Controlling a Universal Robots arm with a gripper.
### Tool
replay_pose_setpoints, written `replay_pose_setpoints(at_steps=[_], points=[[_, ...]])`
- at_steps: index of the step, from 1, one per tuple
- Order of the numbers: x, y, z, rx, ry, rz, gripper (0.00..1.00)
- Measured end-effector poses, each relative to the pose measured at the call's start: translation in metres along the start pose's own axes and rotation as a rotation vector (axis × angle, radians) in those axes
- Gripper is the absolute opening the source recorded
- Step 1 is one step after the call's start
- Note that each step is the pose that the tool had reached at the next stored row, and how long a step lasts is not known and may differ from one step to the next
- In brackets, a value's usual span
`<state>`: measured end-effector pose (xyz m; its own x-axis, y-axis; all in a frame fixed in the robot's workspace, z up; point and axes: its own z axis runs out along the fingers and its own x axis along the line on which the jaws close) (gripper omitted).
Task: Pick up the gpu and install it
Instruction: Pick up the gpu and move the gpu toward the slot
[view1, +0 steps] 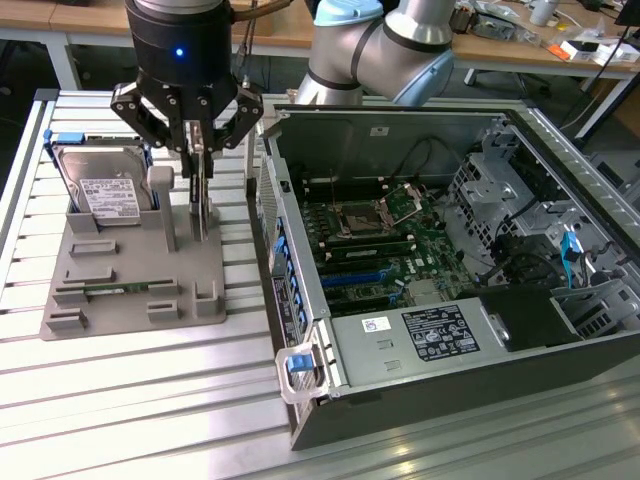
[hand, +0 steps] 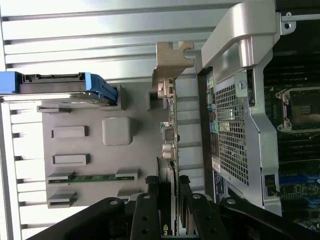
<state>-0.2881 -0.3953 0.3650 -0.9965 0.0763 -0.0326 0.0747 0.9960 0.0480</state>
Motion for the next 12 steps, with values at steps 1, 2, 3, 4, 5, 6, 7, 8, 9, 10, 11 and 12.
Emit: replay_pose_setpoints(at_steps=[1, 2, 3, 4, 5, 6, 7, 8, 9, 10, 11, 12], points=[[0.000, 0.0001, -0.0013, 0.0001, 0.0001, 0.000, 0.27], [0.000, 0.0001, -0.0021, 0.0000, 0.0000, 0.000, 0.27], [0.000, 0.0002, -0.0033, 0.0000, 0.0000, 0.000, 0.27], [0.000, 0.0002, -0.0045, 0.0000, 0.0000, 0.000, 0.27], [0.000, 0.0003, -0.0062, 0.0000, 0.0000, 0.000, 0.27], [0.000, 0.0004, -0.0079, 0.0000, 0.0000, 0.000, 0.27], [0.000, 0.0005, -0.0095, 0.0001, 0.0000, 0.000, 0.27], [0.000, 0.0005, -0.0113, 0.0000, 0.0001, 0.000, 0.27], [0.000, 0.0007, -0.0133, 0.0000, 0.0001, 0.000, 0.27], [0.000, 0.0007, -0.0147, 0.0000, 0.0000, 0.000, 0.27], [-0.001, 0.0008, -0.0172, 0.0000, 0.0000, 0.000, 0.27], [-0.001, 0.0010, -0.0208, 0.0001, 0.0001, 0.000, 0.27]])
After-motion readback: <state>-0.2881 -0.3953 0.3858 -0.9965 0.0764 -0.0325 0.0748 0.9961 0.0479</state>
